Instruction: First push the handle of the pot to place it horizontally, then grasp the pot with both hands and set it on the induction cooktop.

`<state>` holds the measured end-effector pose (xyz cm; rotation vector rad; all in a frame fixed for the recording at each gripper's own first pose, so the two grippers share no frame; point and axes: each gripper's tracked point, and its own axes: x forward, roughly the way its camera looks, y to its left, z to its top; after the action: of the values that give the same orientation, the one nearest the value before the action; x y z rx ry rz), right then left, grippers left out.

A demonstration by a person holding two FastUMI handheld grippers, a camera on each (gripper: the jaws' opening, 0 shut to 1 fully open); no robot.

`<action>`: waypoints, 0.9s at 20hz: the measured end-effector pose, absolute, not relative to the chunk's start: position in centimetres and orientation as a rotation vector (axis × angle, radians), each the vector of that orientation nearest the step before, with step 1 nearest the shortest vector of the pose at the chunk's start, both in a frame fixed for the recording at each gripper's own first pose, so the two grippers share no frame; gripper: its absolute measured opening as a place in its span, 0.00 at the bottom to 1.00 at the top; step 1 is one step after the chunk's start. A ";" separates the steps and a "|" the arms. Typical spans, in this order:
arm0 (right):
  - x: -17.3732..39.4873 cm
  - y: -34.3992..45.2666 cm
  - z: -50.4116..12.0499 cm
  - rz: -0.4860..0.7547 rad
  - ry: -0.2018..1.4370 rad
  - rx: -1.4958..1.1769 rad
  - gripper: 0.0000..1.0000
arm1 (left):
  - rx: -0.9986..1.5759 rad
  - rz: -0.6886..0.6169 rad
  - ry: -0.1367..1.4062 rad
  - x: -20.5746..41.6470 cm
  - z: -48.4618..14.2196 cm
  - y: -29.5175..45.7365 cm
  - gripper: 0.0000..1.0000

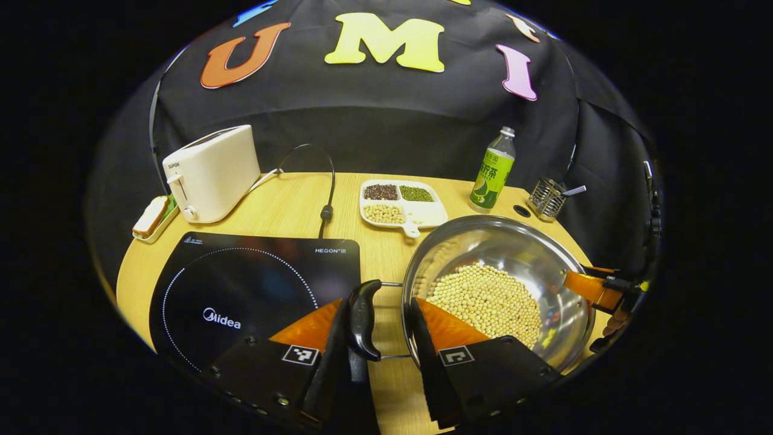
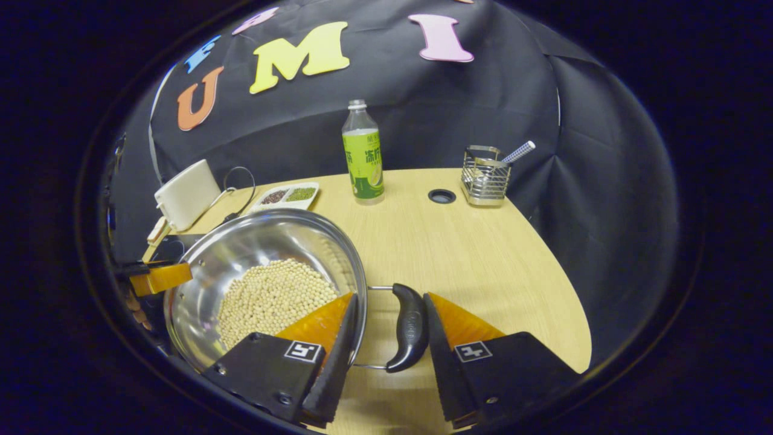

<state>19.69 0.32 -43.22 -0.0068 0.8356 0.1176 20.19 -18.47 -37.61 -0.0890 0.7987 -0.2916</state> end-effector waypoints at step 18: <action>14.6 -1.3 -35.9 0.086 0.813 -0.028 0.64 | -0.070 -0.315 0.746 15.5 -32.0 -18.7 0.55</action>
<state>14.61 -1.31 -35.88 -0.0285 0.8125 0.0859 15.54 -18.68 -31.98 -0.0705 0.7455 -0.3149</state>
